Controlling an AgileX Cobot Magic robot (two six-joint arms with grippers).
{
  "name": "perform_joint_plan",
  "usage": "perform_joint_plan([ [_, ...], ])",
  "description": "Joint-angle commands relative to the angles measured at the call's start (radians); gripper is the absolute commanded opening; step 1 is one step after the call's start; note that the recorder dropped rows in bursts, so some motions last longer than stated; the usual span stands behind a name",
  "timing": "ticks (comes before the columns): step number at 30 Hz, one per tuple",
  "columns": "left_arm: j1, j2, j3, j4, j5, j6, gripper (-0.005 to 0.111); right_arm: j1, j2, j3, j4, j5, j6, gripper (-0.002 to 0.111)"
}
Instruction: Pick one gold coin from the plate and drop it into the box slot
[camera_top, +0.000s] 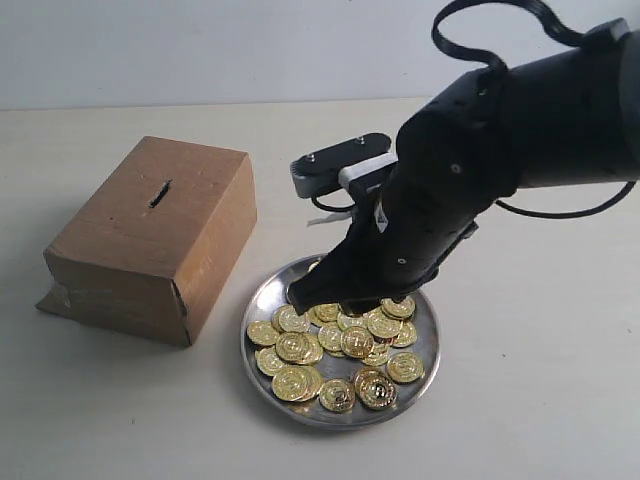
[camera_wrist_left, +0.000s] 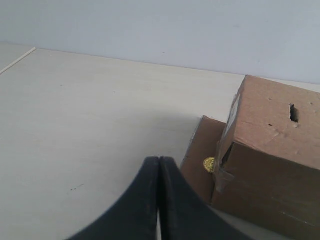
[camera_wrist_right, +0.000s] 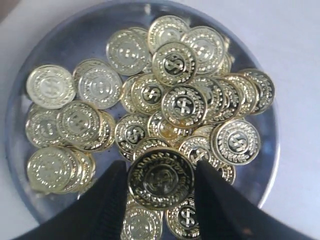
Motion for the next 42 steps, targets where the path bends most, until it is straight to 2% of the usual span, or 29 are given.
perform_joint_plan([
  [1,0.001,-0.004,0.002,-0.002,-0.017,0.000,0.000,0.001,-0.070,-0.002,0.118,0.035,-0.211,0.025],
  [5,0.001,-0.004,0.002,-0.002,-0.017,0.000,0.000,0.001,-0.124,-0.002,0.208,0.035,-0.314,0.025],
  [14,0.001,-0.004,0.002,0.002,-0.017,0.003,0.000,0.001,-0.153,-0.002,0.213,0.032,-0.359,0.025],
  [18,0.001,-0.004,0.002,0.066,-0.023,-0.004,0.000,0.001,-0.153,-0.002,0.213,0.030,-0.359,0.025],
  [21,0.001,-0.004,0.002,-0.099,-0.128,-0.201,0.000,0.001,-0.153,-0.002,0.213,0.009,-0.359,0.025],
  [22,0.001,-0.004,0.002,-0.133,-0.209,-0.288,0.000,0.001,-0.153,-0.002,0.213,0.003,-0.359,0.025],
  [26,0.001,-0.004,0.002,-0.133,-0.367,-0.302,0.000,0.001,-0.153,-0.002,0.231,-0.012,-0.359,0.025],
  [27,0.001,-0.004,0.002,-0.133,-0.405,-0.354,0.000,0.001,-0.153,-0.002,0.232,-0.021,-0.359,0.025],
  [30,0.001,-0.004,0.002,-0.133,-0.415,-0.535,0.000,0.001,-0.153,-0.002,0.234,-0.024,-0.359,0.025],
  [32,-0.008,-0.004,-0.002,-0.131,-0.368,-0.575,0.001,0.001,-0.153,-0.002,0.237,-0.026,-0.359,0.025],
  [34,-0.027,0.015,-0.037,-0.126,-0.338,-0.563,0.007,0.001,-0.153,-0.002,0.237,-0.028,-0.359,0.025],
  [38,-0.139,0.179,-0.158,-0.125,-0.219,-0.521,0.038,0.001,-0.153,-0.002,0.237,-0.049,-0.371,0.025],
  [40,-0.208,0.282,-0.200,-0.125,-0.203,-0.521,0.046,0.001,-0.153,-0.002,0.237,-0.051,-0.397,0.025],
  [42,-0.268,0.369,-0.230,-0.125,-0.203,-0.507,0.046,0.001,-0.153,-0.002,0.237,-0.051,-0.407,0.025],
])
